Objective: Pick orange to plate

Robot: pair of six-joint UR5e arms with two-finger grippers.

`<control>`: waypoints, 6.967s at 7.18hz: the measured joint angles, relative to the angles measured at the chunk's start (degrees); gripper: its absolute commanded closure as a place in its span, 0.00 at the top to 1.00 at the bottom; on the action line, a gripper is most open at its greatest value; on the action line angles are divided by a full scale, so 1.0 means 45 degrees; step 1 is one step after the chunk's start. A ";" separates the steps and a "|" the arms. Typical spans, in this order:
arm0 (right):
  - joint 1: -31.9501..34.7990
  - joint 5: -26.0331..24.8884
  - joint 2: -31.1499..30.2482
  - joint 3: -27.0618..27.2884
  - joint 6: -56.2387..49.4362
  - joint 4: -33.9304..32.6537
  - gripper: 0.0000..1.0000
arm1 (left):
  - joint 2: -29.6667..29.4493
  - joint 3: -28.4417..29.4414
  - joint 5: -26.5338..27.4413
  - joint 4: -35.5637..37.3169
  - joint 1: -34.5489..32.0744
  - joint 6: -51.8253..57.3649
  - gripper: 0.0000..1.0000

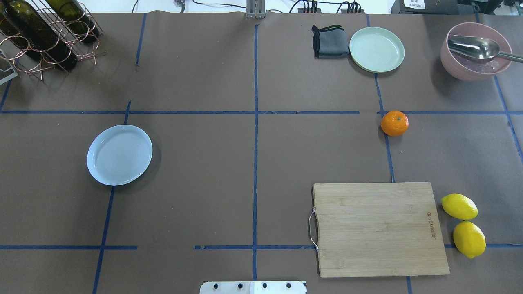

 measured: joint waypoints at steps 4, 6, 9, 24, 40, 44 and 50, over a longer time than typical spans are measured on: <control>-0.0001 0.0507 -0.0018 0.0094 0.0033 0.0000 1.00 | 0.0585 0.0161 0.0569 -0.2454 0.2899 -0.5887 1.00; -0.0001 0.0582 -0.0063 0.0083 0.0034 -0.0001 1.00 | 0.0610 0.0172 0.2766 -0.3405 0.5086 -0.9545 0.99; 0.0015 0.0593 -0.0103 0.0083 0.0035 -0.0001 1.00 | 0.0477 0.0269 0.6729 -0.4163 0.8857 -1.4371 0.96; 0.0031 0.0554 -0.0147 0.0008 0.0018 0.0000 1.00 | -0.0838 0.0028 0.8361 -0.3745 1.1896 -1.6168 0.00; 0.0038 0.0574 -0.0301 -0.0008 0.0038 -0.0006 1.00 | -0.7014 0.0515 0.7381 0.3223 1.1911 -1.4098 1.00; 0.0040 0.0579 -0.0267 0.0018 0.0047 -0.0001 1.00 | -0.3176 -0.1046 0.2894 0.5098 0.5455 -0.4187 1.00; -0.0015 0.0593 -0.0021 0.0355 0.0025 0.0012 1.00 | -0.0496 0.0313 0.0722 1.0930 -0.1280 0.3385 1.00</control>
